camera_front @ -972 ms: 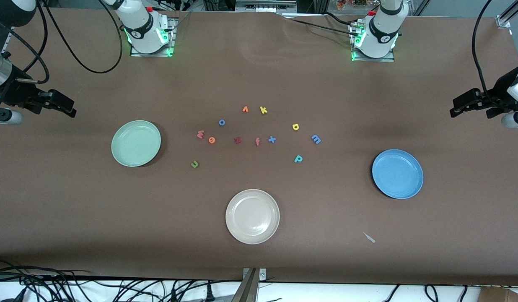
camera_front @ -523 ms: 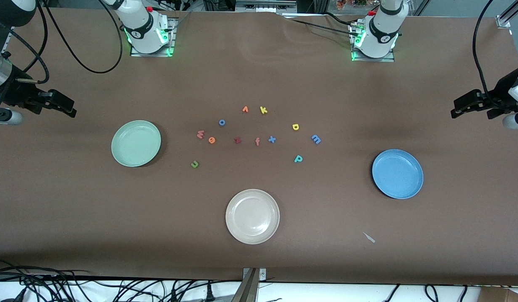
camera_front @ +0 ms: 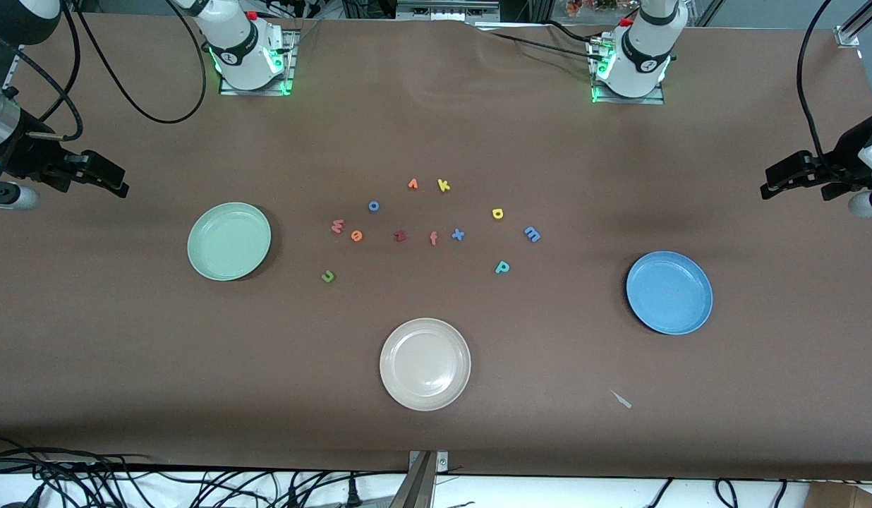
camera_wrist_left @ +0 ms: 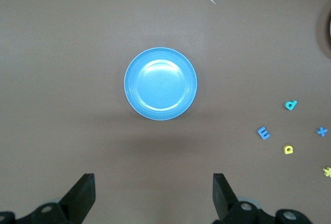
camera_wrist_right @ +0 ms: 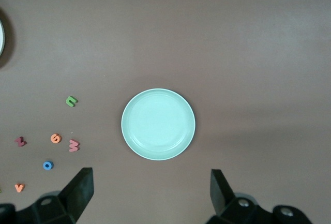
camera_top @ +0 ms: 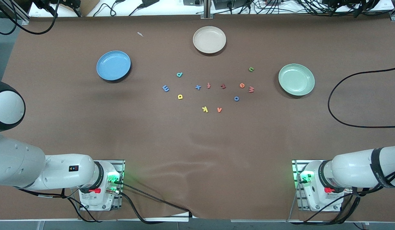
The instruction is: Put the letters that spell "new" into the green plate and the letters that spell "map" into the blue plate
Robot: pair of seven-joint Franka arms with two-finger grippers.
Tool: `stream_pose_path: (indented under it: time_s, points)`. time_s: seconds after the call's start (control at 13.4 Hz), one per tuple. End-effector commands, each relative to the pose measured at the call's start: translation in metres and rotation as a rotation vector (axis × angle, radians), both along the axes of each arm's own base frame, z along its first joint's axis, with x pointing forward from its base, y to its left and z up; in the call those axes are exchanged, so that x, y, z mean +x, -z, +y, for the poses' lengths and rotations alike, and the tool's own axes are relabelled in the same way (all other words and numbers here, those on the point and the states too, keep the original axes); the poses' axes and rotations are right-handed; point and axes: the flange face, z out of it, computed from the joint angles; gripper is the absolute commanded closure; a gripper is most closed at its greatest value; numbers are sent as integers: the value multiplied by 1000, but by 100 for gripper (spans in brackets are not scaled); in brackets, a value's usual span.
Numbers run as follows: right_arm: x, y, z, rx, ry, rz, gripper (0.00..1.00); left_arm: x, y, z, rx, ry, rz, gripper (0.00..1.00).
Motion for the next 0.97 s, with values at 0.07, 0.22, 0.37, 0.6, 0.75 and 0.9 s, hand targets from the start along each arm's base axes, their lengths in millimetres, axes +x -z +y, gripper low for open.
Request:
stream_pose_path:
  time_s: [0.07,0.22,0.37,0.6,0.75,0.9]
  points:
    - [-2,-5,-3,18,-5,2,0,3,-4,2,-19,17,-4,0]
    - [-2,-5,-3,18,-5,4,0,2,-4,3,-19,14,-1,0]
    - [-2,-5,-4,18,-5,4,0,2,-5,3,-19,14,-4,0]
    - [-2,-5,-4,18,-5,4,0,2,-3,2,-19,8,2,0]
    - [-2,-5,-5,18,-2,4,0,2,-3,2,-19,9,2,0]
    - [-2,-6,-5,18,-2,4,0,2,-3,2,-19,9,2,0]
